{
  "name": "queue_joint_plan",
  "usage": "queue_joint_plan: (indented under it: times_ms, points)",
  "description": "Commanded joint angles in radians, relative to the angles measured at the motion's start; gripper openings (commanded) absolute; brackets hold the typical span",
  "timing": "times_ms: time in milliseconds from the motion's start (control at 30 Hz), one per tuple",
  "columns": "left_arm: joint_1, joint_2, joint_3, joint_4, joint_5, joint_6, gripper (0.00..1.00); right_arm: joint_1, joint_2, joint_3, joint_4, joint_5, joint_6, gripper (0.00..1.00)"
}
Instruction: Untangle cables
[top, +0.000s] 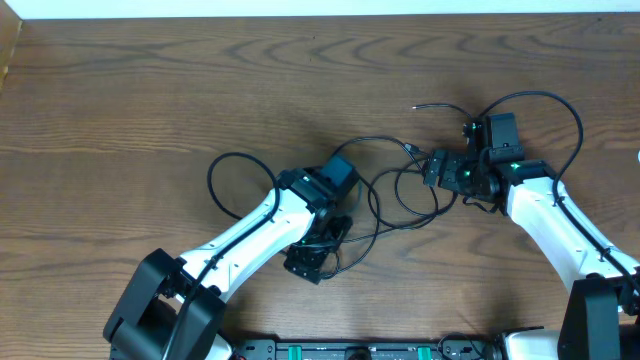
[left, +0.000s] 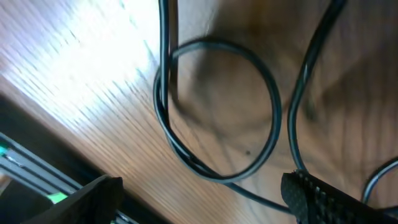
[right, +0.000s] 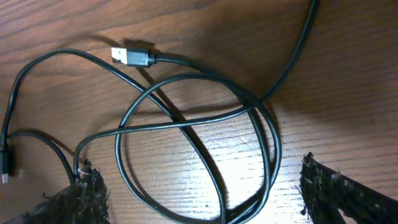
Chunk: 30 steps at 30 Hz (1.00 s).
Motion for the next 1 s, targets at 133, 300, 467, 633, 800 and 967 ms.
queue_joint_plan:
  times_ms: [133, 300, 467, 633, 800, 967]
  points:
    - [-0.001, 0.014, -0.011, 0.058, -0.087, 0.072, 0.88, 0.006, -0.002, -0.007, -0.003, 0.011, 0.01, 0.96]
    - [-0.001, 0.035, -0.011, 0.096, -0.089, 0.193, 0.88, 0.007, -0.002, -0.007, -0.004, 0.011, 0.01, 0.96]
    - [-0.001, 0.133, -0.011, 0.09, -0.059, 0.256, 0.82, 0.006, -0.002, -0.006, -0.007, 0.011, 0.01, 0.96]
    - [-0.001, 0.143, -0.011, 0.092, -0.052, 0.259, 0.48, 0.006, -0.002, -0.006, -0.011, 0.012, 0.01, 0.96]
    - [-0.001, 0.143, -0.011, 0.09, -0.024, 0.26, 0.08, 0.008, -0.002, -0.006, -0.011, 0.012, 0.01, 0.97]
    - [0.002, 0.141, -0.011, 0.077, -0.024, 0.267, 0.07, 0.006, -0.002, -0.007, -0.011, 0.012, 0.01, 0.97]
